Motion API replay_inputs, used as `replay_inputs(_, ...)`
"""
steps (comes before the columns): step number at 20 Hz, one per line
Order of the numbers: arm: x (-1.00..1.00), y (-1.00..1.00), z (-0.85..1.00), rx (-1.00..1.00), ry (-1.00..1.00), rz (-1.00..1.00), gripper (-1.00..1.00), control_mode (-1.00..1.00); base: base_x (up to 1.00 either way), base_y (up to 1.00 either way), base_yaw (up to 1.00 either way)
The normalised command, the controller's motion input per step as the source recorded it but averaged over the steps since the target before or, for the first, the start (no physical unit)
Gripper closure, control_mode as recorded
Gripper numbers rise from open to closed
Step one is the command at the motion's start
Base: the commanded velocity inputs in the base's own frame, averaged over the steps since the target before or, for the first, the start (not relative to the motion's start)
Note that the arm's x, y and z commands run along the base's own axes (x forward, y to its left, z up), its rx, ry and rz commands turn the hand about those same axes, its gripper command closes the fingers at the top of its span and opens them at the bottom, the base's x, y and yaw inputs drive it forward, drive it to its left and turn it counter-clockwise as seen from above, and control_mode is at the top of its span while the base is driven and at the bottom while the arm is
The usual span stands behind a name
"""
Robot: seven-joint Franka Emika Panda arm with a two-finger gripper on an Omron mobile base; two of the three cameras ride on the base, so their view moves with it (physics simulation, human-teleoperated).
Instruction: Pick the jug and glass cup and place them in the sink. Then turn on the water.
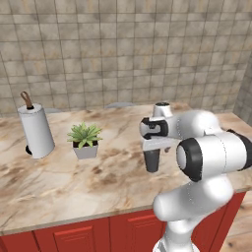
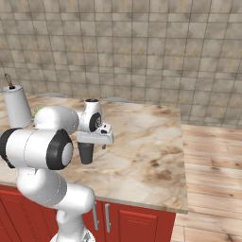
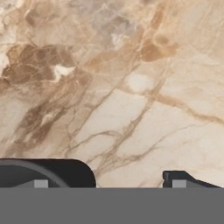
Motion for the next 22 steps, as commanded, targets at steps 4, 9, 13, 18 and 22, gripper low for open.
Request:
replay_inputs(4, 0.0, 0.38, -0.2, 0.0, 0.14, 0.0, 1.0, -1.0, 0.0, 0.0, 0.0)
replay_inputs(9, 0.0, 0.15, -0.08, 0.0, 0.06, 0.0, 1.0, -1.0, 0.0, 0.0, 0.0)
replay_inputs(13, 0.0, 0.07, -0.11, 0.0, 0.02, 0.0, 1.0, -1.0, 0.0, 0.0, 0.0)
replay_inputs(18, 0.0, 0.02, -0.02, 0.0, 0.03, 0.0, 1.0, -1.0, 0.0, 0.0, 0.0)
replay_inputs(22, -0.03, 0.0, 0.01, 0.0, 0.0, 0.0, 1.0, -1.0, 0.0, 0.0, 0.0)
